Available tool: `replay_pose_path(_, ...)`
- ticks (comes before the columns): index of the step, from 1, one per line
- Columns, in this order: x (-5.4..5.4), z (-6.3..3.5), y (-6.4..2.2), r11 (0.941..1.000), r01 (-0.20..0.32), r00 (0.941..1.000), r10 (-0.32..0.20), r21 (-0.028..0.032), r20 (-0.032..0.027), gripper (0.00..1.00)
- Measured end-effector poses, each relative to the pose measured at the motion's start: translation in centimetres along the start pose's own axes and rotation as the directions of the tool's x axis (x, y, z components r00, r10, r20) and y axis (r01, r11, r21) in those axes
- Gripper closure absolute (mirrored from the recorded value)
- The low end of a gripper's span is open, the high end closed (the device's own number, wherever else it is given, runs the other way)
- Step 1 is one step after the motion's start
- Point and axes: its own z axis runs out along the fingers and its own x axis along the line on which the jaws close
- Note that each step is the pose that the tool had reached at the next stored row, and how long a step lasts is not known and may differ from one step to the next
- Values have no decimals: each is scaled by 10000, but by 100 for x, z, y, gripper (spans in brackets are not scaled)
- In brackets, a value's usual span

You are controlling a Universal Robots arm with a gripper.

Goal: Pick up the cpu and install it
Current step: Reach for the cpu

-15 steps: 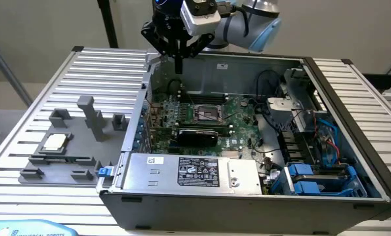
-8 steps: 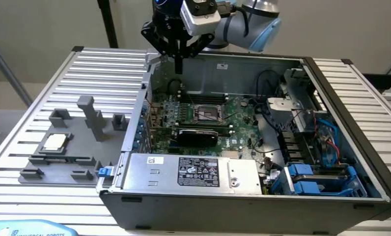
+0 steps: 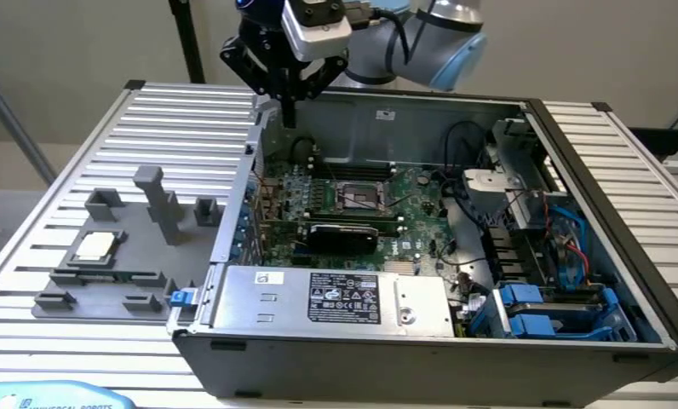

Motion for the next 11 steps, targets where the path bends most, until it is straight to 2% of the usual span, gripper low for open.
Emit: replay_pose_path(11, 495, -12, -47, 10000, 0, 10000, 0, 0, 0, 89)
